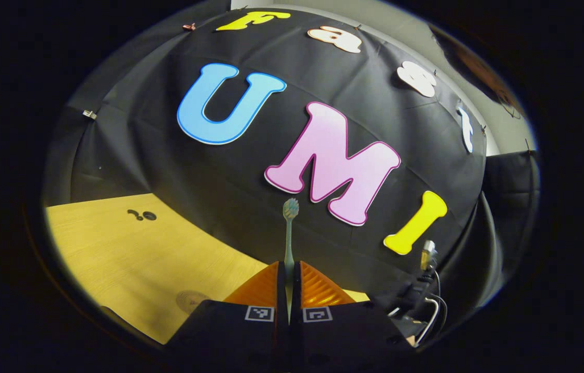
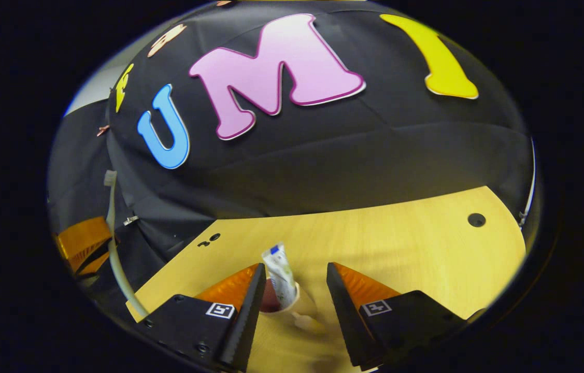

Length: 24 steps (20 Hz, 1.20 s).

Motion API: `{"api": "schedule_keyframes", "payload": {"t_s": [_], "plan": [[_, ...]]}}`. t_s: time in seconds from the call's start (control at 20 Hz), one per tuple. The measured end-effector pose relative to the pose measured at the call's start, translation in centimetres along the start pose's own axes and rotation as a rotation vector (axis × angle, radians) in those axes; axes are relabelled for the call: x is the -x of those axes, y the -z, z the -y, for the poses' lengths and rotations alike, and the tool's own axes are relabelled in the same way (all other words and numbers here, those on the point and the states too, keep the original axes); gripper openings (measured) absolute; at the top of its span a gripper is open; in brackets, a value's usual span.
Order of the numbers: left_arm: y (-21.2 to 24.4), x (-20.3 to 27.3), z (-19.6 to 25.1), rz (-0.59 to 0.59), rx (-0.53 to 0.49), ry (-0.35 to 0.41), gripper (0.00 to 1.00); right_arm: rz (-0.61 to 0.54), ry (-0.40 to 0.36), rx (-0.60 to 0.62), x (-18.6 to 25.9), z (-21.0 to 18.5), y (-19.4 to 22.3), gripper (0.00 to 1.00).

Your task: Put the toothbrush and toothpaste on the desktop into the cup, then pick up the cup and place it on the coaster on the desktop.

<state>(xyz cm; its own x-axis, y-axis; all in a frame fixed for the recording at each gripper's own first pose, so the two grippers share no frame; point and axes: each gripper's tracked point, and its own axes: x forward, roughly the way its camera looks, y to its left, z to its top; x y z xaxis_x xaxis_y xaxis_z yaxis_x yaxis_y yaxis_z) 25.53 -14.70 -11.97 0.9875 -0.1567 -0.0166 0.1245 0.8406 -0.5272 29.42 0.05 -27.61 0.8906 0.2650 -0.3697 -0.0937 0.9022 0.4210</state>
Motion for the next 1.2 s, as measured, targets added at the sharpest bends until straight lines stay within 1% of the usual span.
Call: {"api": "schedule_keyframes", "payload": {"t_s": [0.15, 0.3, 0.45, 0.65, 0.8, 1.0, 1.2], "plan": [[-0.7, -2.7, 1.3, 0.067, 0.001, 0.029, 0.06, -0.039, 0.052, -0.029, 2.3, 2.9, 2.0, 0.73], [0.5, -5.2, 0.8, 0.076, -0.015, 0.008, 0.06, -0.084, 0.092, -0.063, 4.3, 4.9, 4.5, 0.73], [3.3, -7.6, -0.2, 0.059, -0.028, -0.023, 0.06, -0.118, 0.113, -0.079, 5.8, 6.3, 6.3, 0.73], [7.3, -9.6, -1.9, 0.025, -0.04, -0.055, 0.06, -0.141, 0.127, -0.065, 7.0, 7.6, 7.2, 0.73], [10.3, -10.5, -3.5, -0.015, -0.061, -0.089, 0.06, -0.15, 0.138, -0.055, 7.5, 8.5, 7.6, 0.73], [13.5, -10.6, -5.0, -0.05, -0.1, -0.123, 0.06, -0.16, 0.148, -0.043, 8.0, 9.4, 8.2, 0.73], [15.6, -10.4, -5.7, -0.054, -0.181, -0.148, 0.06, -0.164, 0.152, -0.04, 8.1, 9.8, 8.7, 0.73]]}}
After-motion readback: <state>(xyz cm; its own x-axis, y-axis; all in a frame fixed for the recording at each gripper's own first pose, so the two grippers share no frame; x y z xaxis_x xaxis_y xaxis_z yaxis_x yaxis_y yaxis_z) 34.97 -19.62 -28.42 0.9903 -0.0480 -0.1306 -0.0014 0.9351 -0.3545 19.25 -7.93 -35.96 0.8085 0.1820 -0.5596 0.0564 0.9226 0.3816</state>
